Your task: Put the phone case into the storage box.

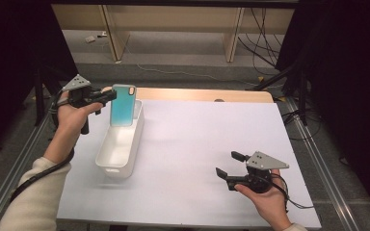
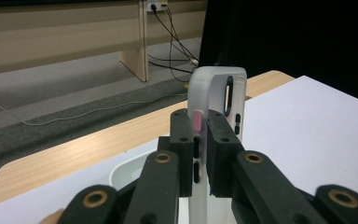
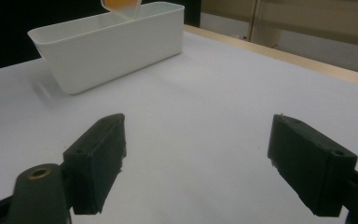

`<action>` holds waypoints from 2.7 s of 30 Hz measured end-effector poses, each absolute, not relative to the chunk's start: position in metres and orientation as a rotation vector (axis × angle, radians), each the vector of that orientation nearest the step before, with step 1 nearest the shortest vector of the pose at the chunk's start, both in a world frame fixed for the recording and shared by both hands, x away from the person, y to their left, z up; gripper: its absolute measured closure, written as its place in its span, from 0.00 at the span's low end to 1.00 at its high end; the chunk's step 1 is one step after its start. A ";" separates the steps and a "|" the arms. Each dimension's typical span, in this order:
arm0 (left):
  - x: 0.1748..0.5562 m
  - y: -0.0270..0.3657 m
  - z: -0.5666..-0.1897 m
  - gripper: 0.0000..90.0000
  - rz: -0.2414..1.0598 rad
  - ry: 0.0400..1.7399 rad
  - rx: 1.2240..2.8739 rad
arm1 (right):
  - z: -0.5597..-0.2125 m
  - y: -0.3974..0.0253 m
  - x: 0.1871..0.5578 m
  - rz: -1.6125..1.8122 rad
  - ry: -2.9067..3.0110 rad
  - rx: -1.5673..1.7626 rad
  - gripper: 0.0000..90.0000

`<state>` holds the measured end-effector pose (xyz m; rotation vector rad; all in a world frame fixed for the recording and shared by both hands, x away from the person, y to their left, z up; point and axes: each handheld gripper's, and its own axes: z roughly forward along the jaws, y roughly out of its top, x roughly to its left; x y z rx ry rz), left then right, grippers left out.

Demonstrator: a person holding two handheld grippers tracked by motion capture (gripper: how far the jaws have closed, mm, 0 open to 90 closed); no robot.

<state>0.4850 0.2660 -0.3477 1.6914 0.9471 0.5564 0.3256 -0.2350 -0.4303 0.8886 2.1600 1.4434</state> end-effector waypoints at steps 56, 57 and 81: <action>0.512 0.265 -0.356 0.91 0.575 0.959 1.732 | -0.432 -0.235 0.327 1.453 2.159 0.900 0.23; 0.513 0.265 -0.356 0.91 0.574 0.961 1.732 | -0.432 -0.235 0.327 1.445 2.164 0.901 0.23; 0.522 0.269 -0.360 0.91 0.576 0.988 1.733 | -0.433 -0.234 0.328 1.471 2.151 0.895 0.23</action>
